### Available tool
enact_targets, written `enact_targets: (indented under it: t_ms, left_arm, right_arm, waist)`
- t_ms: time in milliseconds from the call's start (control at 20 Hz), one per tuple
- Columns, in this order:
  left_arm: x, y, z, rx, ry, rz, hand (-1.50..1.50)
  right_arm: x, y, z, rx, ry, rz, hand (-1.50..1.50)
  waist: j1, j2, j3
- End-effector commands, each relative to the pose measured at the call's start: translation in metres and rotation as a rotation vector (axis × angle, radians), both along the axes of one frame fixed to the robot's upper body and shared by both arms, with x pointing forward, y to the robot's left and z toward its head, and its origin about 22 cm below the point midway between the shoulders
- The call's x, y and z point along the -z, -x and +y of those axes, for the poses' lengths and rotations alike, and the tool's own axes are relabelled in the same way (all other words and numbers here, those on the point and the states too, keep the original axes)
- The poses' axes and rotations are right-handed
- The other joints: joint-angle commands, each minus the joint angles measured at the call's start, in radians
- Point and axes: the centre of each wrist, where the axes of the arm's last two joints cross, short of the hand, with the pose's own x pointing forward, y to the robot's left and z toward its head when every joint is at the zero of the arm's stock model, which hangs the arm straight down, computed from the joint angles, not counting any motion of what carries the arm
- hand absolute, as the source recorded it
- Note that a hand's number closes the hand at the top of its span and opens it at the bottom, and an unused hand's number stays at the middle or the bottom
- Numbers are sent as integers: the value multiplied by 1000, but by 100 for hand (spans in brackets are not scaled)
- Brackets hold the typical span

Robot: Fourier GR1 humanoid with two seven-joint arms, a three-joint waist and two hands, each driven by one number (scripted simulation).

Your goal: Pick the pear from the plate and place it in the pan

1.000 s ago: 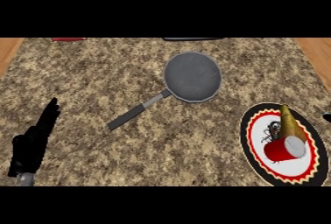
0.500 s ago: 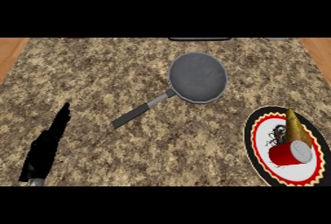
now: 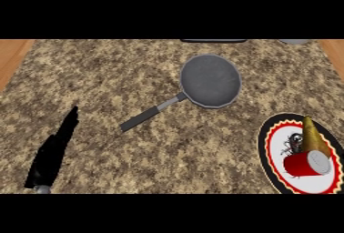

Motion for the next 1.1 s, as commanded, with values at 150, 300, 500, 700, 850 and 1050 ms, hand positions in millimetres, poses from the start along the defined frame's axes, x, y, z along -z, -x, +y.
enact_targets:
  t_ms: [150,300,500,700,850,1050]
  left_arm:
    - [-11,4,-10,9,-10,2,0]
    - [1,-3,6,3,0,5,0]
    - [2,-2,-1,11,5,29,0]
    - [0,0,5,-4,-14,15,0]
    - [-13,-16,6,9,-15,17,0]
    - [-3,-1,12,-8,10,17,0]
  right_arm:
    - [-6,-42,31,7,-31,158,-150]
    - [-15,-56,36,-4,-23,235,-150]
    - [-11,-69,46,3,35,372,-150]
    - [1,-72,53,-4,44,494,-150]
    - [-4,-84,49,10,52,526,-150]
    - [17,-86,54,9,29,537,-150]
  waist:
    - [10,1,1]
    - [4,1,1]
    - [9,1,0]
    - [3,-1,0]
    - [0,1,1]
    - [-4,-1,1]
